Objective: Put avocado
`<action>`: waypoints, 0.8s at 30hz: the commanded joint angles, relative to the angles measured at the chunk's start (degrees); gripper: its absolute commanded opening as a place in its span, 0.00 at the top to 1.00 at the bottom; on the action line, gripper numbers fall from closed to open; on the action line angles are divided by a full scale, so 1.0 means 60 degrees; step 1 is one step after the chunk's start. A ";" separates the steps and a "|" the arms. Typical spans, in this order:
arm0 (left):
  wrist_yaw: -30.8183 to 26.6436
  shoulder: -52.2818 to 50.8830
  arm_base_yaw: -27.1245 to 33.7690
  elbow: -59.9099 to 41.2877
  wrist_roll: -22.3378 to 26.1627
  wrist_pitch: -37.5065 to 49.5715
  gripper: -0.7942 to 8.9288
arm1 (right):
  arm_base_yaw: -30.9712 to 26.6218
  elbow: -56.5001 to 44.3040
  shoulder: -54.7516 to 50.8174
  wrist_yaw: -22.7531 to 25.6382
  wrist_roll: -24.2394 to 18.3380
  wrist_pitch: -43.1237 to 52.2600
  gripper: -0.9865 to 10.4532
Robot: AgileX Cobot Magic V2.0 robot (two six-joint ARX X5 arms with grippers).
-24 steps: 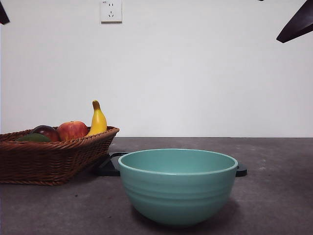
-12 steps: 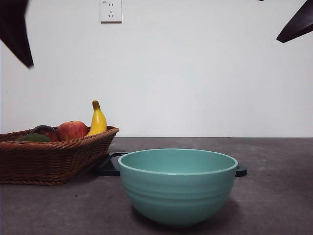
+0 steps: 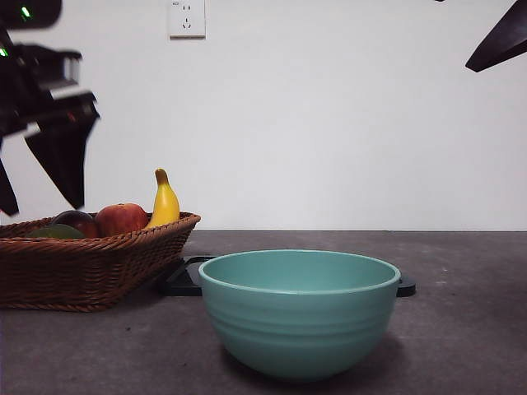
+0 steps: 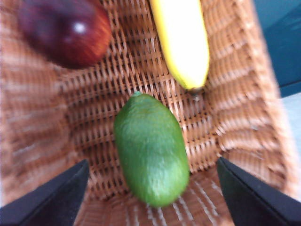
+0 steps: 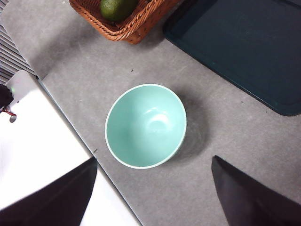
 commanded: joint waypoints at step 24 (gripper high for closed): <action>-0.0262 0.1679 -0.0157 0.0182 0.0033 0.0576 0.70 | 0.0058 0.0175 0.0080 -0.0025 0.0073 0.0040 0.57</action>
